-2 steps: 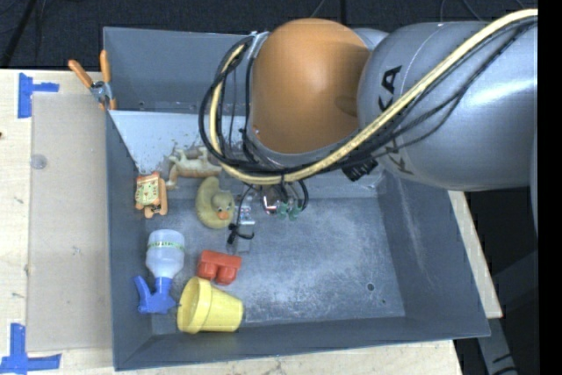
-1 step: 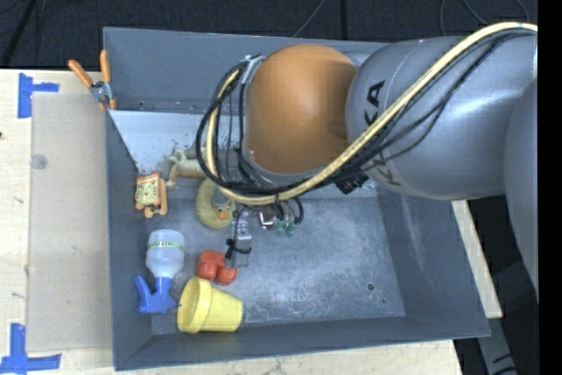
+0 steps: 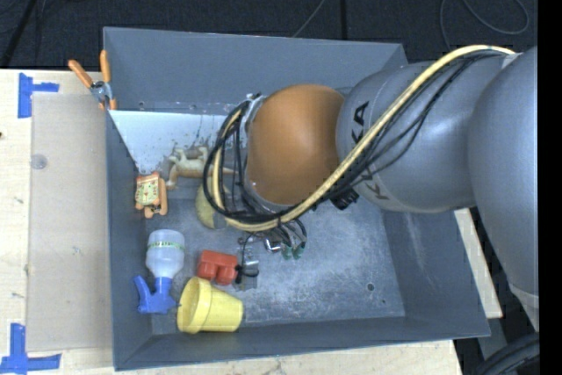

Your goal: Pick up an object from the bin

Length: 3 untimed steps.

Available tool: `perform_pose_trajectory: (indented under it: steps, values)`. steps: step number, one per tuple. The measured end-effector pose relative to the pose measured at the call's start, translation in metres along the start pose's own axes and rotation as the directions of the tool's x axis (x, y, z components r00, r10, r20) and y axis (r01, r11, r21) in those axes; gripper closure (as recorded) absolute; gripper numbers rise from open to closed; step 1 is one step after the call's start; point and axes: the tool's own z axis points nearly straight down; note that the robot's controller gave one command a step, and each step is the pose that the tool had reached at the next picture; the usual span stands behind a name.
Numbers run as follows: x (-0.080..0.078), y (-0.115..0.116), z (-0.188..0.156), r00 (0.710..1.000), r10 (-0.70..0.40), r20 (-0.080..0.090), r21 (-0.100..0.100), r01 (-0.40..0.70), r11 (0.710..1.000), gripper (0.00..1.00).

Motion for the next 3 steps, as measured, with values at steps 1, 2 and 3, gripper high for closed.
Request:
perform_pose_trajectory:
  steps: [1, 2, 3]
  values:
    - [-0.013, 0.002, 0.040, 0.999, -0.037, 0.001, 0.001, 0.037, 0.999, 0.00]
    - [-0.011, -0.004, 0.085, 0.990, -0.143, -0.002, -0.001, 0.143, 0.990, 1.00]
    - [-0.011, -0.004, 0.085, 0.990, -0.142, -0.002, -0.001, 0.142, 0.990, 1.00]
